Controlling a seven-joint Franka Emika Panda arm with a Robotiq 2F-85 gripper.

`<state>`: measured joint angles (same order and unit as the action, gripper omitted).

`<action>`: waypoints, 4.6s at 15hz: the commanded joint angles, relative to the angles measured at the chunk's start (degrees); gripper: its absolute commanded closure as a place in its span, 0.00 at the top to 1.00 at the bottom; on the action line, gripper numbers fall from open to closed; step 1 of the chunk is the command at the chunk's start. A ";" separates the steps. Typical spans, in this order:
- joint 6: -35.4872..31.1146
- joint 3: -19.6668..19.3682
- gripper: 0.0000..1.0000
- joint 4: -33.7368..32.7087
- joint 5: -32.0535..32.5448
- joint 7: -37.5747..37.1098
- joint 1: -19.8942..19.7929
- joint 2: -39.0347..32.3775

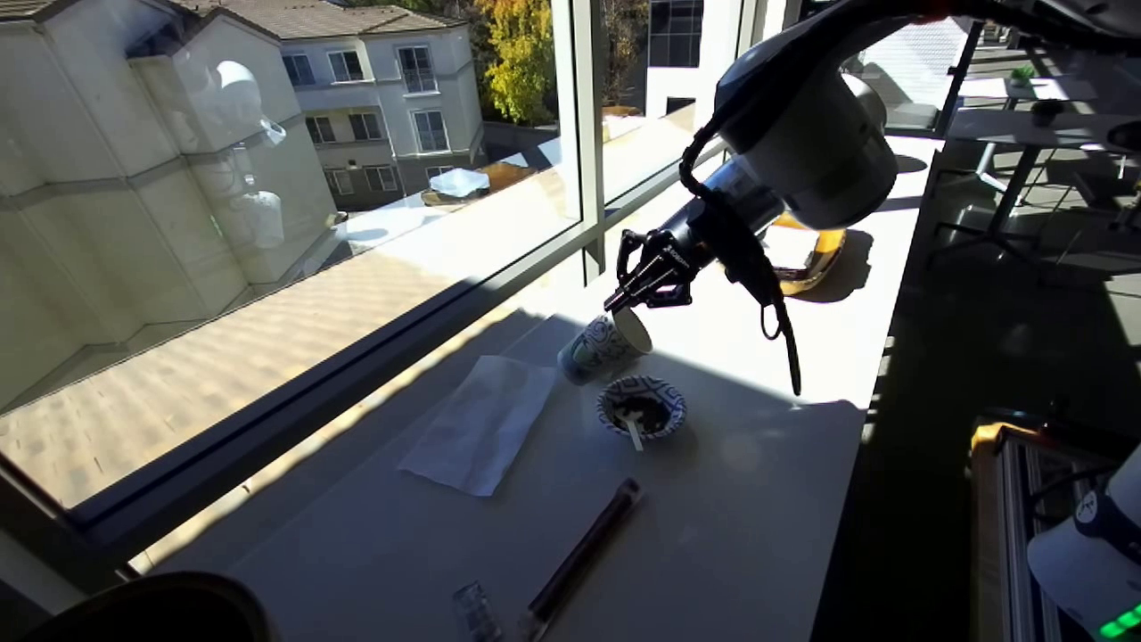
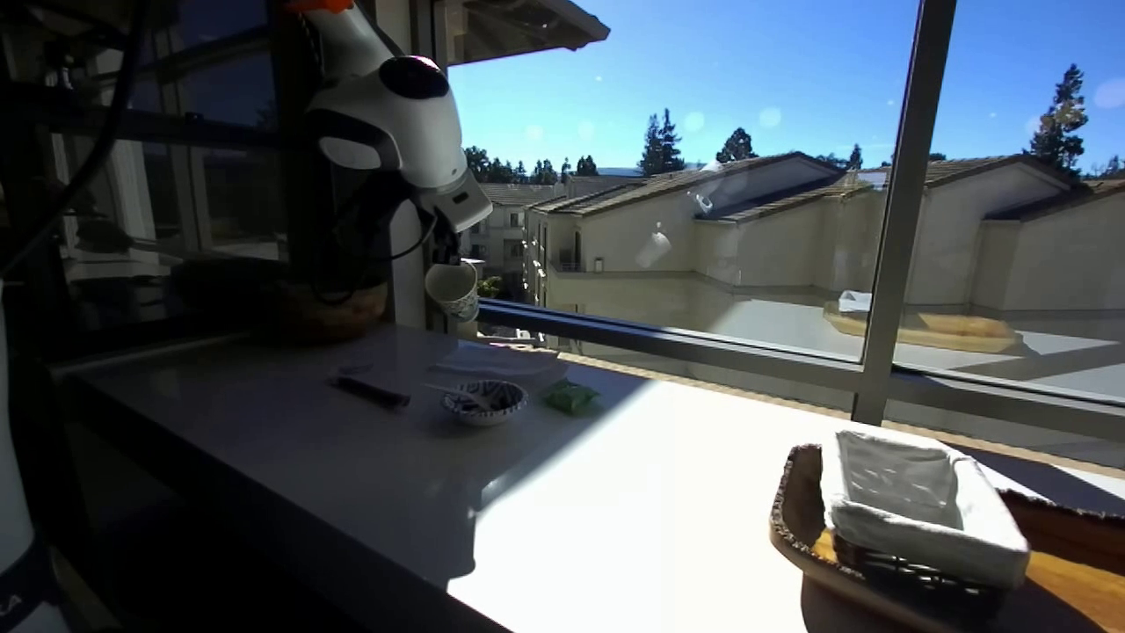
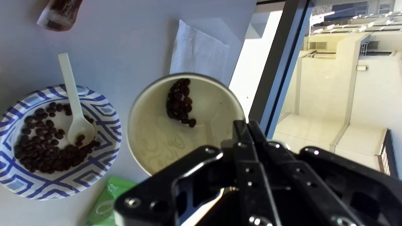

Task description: Pour the contents from the cup into the bowl

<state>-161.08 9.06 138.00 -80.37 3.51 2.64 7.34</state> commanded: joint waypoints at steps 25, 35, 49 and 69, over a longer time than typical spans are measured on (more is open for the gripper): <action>62.17 -19.37 0.01 -1.43 -2.43 36.03 -12.13 -9.52; 69.53 -21.22 0.04 -8.05 -2.88 38.90 -14.59 -20.52; 76.99 -20.76 0.01 -12.09 -7.27 46.76 -17.21 -31.39; 84.79 -19.69 0.01 -21.48 -13.38 49.32 -16.25 -45.48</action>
<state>-76.11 -10.64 118.75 -92.86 53.51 -14.51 -35.63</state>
